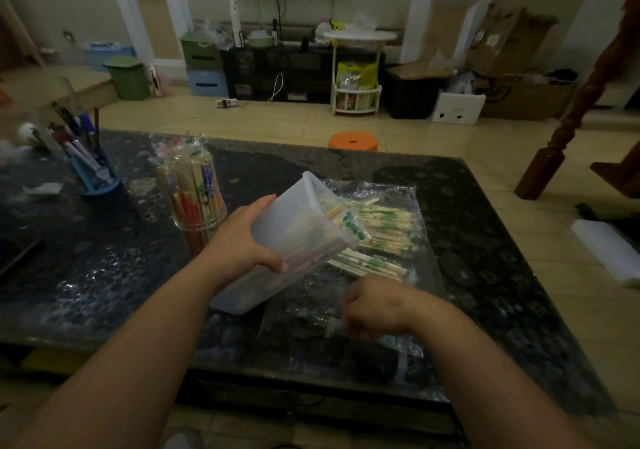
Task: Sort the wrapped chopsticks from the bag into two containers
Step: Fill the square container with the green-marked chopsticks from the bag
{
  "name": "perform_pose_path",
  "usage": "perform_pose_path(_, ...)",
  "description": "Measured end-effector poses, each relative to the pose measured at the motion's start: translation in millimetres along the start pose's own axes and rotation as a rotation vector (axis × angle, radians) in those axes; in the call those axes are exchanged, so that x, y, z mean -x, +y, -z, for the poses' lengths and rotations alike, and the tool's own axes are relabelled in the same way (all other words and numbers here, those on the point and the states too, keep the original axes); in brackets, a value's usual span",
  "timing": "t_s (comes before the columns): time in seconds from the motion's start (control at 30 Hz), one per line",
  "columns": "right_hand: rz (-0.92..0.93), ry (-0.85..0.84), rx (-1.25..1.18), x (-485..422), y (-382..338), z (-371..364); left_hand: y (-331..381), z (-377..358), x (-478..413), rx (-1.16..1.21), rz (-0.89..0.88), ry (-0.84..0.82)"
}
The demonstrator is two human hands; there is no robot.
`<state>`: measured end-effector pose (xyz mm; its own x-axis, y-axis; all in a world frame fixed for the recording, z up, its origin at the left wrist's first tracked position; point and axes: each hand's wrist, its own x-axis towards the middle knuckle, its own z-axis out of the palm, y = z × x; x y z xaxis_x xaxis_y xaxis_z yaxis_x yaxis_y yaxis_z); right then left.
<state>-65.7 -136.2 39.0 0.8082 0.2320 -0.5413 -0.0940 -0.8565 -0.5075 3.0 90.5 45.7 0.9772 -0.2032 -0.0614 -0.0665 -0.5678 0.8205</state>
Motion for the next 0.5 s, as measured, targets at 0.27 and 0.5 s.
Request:
perform_pose_path(0.27, -0.088, 0.364, 0.287, -40.8, 30.7, -37.3, 0.1, -0.1, 0.6, -0.012, 0.003, 0.026)
perform_pose_path(0.5, -0.148, 0.612, 0.350, -65.0, 43.6, -29.0, -1.8, 0.2, -1.4, 0.006, 0.023, 0.038)
